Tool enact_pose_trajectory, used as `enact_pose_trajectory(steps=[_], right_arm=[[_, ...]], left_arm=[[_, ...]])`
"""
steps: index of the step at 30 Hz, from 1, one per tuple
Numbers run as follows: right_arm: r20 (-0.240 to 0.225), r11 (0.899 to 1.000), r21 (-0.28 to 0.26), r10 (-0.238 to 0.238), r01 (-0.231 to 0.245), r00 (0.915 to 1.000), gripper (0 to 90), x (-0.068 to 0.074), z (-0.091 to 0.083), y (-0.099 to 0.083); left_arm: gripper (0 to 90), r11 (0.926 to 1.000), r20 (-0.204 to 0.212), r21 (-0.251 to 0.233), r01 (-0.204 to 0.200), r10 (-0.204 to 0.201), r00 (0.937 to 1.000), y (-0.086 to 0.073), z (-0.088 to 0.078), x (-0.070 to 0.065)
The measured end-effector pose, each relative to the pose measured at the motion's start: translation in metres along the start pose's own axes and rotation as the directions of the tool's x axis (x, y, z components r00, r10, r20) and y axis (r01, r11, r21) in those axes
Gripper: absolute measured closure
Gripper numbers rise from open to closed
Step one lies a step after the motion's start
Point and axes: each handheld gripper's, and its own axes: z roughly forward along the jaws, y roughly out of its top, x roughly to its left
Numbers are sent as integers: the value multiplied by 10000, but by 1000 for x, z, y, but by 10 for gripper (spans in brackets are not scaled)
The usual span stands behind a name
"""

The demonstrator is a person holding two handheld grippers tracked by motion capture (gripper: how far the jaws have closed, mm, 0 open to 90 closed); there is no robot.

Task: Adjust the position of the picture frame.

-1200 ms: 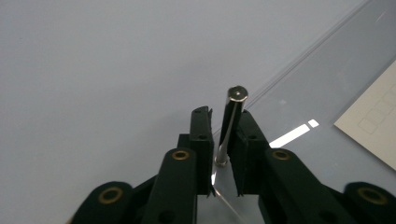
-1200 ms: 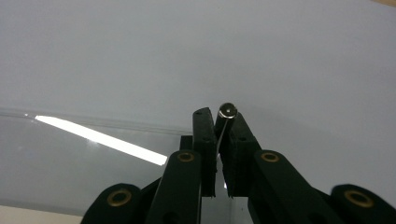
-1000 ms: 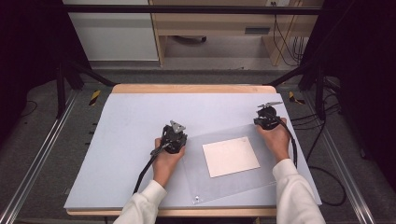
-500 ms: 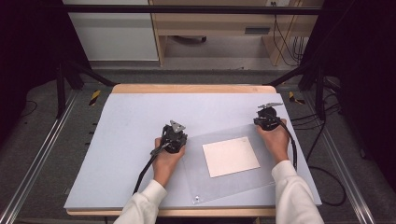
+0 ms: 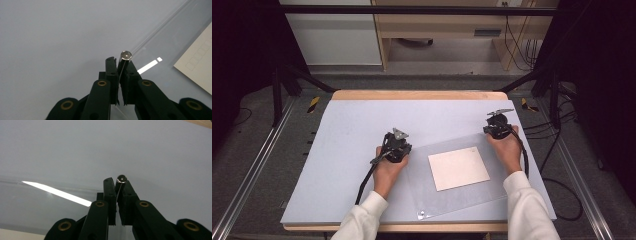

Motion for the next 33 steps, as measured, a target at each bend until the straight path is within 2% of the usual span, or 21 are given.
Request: enact_pose_trajectory(steps=[4,10,13,18,22,23,24,25,27,33], right_arm=[[-45,9999,131,5,-4,10000,858,4,-6,4],[-216,9986,307,-414,421,9989,859,18,-19,15],[-272,9983,302,-481,489,9985,858,23,-22,18],[-372,9967,444,-664,680,9971,858,44,-29,27],[-448,9952,532,-799,822,9958,858,55,-33,32],[-446,9951,552,-801,825,9958,858,59,-34,34],[-491,9945,590,-838,867,9953,858,66,-38,37],[-491,9945,590,-838,867,9953,858,66,-38,37],[-484,9948,558,-828,854,9954,858,76,-44,41],[-436,9953,570,-764,788,9961,858,90,-52,40]], left_arm=[[846,9999,52,-1,-141,141,9999,1,-8,2],[844,9993,-54,48,-368,368,9993,5,-23,13],[841,9992,-20,97,-383,383,9993,6,-32,23],[833,9992,8,187,-360,360,9994,7,-43,38],[830,9990,-22,220,-387,388,9992,7,-55,53],[828,9989,-20,233,-413,414,9991,8,-59,56],[828,9977,-53,265,-627,629,9980,10,-66,62],[828,9977,-53,265,-627,629,9980,10,-66,62],[828,9970,-16,343,-694,695,9976,13,-72,69],[827,9954,237,496,-816,805,9965,18,-78,86]])
